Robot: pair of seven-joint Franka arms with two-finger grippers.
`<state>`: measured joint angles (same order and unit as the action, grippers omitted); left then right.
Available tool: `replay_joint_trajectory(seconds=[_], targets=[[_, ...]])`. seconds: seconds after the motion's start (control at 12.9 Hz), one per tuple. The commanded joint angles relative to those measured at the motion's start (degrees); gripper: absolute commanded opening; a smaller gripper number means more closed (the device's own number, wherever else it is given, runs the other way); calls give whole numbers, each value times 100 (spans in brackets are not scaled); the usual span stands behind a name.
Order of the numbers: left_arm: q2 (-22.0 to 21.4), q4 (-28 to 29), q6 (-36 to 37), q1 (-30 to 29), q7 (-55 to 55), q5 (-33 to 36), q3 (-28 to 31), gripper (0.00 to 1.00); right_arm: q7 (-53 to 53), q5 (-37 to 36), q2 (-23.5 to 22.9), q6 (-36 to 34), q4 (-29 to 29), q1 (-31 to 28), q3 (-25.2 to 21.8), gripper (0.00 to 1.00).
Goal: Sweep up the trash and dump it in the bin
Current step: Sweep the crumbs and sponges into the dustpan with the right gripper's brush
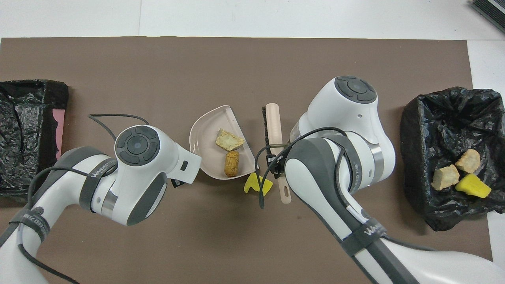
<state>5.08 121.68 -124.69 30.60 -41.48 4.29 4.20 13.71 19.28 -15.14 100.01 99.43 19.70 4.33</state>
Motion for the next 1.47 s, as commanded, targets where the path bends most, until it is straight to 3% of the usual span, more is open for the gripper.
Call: replay_joint_trajectory(seconds=[0.0, 0.31, 0.46, 0.54, 0.7, 0.93, 1.08, 1.24, 1.39], targets=[[-113, 120, -143, -97, -864, 98, 63, 0, -9, -257, 378, 27, 652, 77, 32, 0], [-191, 58, 128, -186, -1257, 483, 54, 0, 368, -399, 1073, 202, 1840, 208, 41, 0], [-313, 84, 655, -160, -1258, 493, 54, 0, 860, -390, 1512, 963, 2657, 647, 50, 0], [-367, 136, 726, -108, -1223, 493, 54, 0, 940, -390, 1540, 1124, 2800, 840, 50, 0], [-472, 268, 841, 6, -1127, 616, 54, 0, 1403, -381, 1339, 1344, 2758, 1235, 50, 0], [-902, 1013, 509, 296, -451, 616, 45, 0, 1424, -258, 1110, 1451, 2372, 1281, 94, 0], [-1061, 1375, 113, 271, -440, 616, 45, 0, 1162, 266, 873, 1477, 1986, 1281, 94, 0], [-1070, 1394, 60, 192, -440, 616, 54, 0, 853, 978, 697, 1810, 1730, 1281, 94, 0], [-1035, 1394, -142, 52, -440, 616, 45, 0, 914, 1157, 417, 1689, 1143, 1281, 103, 0]])
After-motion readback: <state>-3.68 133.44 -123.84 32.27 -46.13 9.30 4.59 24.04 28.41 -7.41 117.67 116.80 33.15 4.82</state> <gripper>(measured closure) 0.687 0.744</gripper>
